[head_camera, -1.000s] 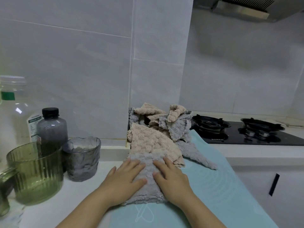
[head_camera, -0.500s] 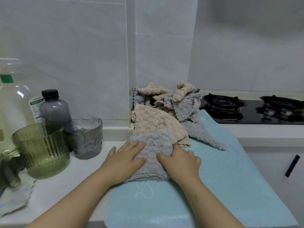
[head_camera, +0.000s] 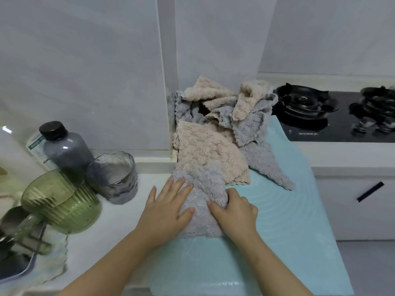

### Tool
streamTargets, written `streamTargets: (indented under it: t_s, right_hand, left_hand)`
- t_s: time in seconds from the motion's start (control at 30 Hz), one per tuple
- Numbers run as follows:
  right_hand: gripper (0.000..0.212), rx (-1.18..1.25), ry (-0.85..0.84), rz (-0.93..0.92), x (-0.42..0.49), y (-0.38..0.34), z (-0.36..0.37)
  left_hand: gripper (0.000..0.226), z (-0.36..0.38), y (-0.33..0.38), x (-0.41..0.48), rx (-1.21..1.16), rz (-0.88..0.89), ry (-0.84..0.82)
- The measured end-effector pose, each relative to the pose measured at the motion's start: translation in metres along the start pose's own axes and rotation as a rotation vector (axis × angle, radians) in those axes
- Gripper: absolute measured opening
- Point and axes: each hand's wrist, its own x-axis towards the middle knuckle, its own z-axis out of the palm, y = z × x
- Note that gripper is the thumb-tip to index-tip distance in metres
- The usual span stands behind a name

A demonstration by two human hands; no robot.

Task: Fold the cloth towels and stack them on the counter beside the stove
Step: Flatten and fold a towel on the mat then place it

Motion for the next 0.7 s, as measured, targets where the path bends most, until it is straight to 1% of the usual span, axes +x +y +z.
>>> streamTargets:
  t_s: [0.07, 0.17, 0.2, 0.23, 0.27, 0.3, 0.33, 0.37, 0.4, 0.43, 0.47, 0.5, 0.53, 0.57, 0.6, 0.63, 0.7]
  right_hand:
    - [0.030, -0.014, -0.091, 0.038, 0.000, -0.007, -0.009]
    - [0.030, -0.048, -0.221, 0.092, -0.005, -0.015, -0.018]
    - [0.031, -0.020, -0.254, 0.120, -0.007, -0.017, -0.021]
    - [0.033, 0.067, -0.279, 0.156, -0.010, -0.020, -0.025]
    - [0.033, 0.230, -0.299, 0.197, -0.013, -0.022, -0.029]
    - [0.029, 0.445, -0.315, 0.240, -0.017, -0.022, -0.034]
    - [0.021, 0.654, -0.329, 0.281, -0.020, -0.023, -0.041]
    - [0.018, 0.827, -0.343, 0.317, -0.022, -0.022, -0.048]
    - [0.020, 0.972, -0.354, 0.338, -0.024, -0.021, -0.056]
    - [0.024, 1.096, -0.367, 0.346, -0.024, -0.018, -0.064]
    - [0.030, 1.199, -0.376, 0.341, -0.024, -0.015, -0.074]
    - [0.035, 1.293, -0.375, 0.337, -0.023, -0.012, -0.084]
    - [0.035, 1.368, -0.365, 0.340, -0.023, -0.011, -0.095]
    - [0.029, 1.426, -0.338, 0.350, -0.022, -0.006, -0.107]
    - [0.021, 1.474, -0.302, 0.365, -0.022, 0.001, -0.120]
    - [0.018, 1.504, -0.265, 0.379, -0.022, 0.009, -0.132]
    - [0.020, 1.524, -0.208, 0.385, -0.024, 0.032, -0.155]
  left_hand:
    - [0.088, -0.005, -0.001, -0.001, -0.001, 0.011, -0.042]
    - [0.105, -0.009, -0.002, 0.000, -0.001, 0.024, -0.113]
    - [0.104, -0.012, -0.003, 0.002, -0.047, 0.010, -0.156]
    - [0.098, -0.020, -0.003, 0.003, -0.140, -0.019, -0.220]
    - [0.094, -0.032, -0.001, 0.003, -0.316, -0.081, -0.263]
    - [0.095, -0.045, 0.000, 0.003, -0.531, -0.150, -0.244]
    - [0.097, -0.057, 0.003, 0.004, -0.728, -0.210, -0.184]
    - [0.095, -0.068, 0.007, 0.004, -0.863, -0.241, -0.098]
    - [0.090, -0.077, 0.014, 0.005, -0.931, -0.247, -0.019]
    - [0.085, -0.083, 0.021, 0.007, -0.967, -0.242, 0.019]
    - [0.082, -0.086, 0.031, 0.011, -1.002, -0.246, 0.006]
    - [0.084, -0.087, 0.041, 0.014, -1.051, -0.264, -0.047]
    - [0.091, -0.085, 0.051, 0.019, -1.115, -0.297, -0.117]
    - [0.096, -0.083, 0.065, 0.023, -1.188, -0.329, -0.193]
    - [0.095, -0.082, 0.081, 0.027, -1.276, -0.354, -0.263]
    - [0.088, -0.080, 0.098, 0.032, -1.356, -0.357, -0.317]
    - [0.073, -0.076, 0.135, 0.043, -1.429, -0.320, -0.360]
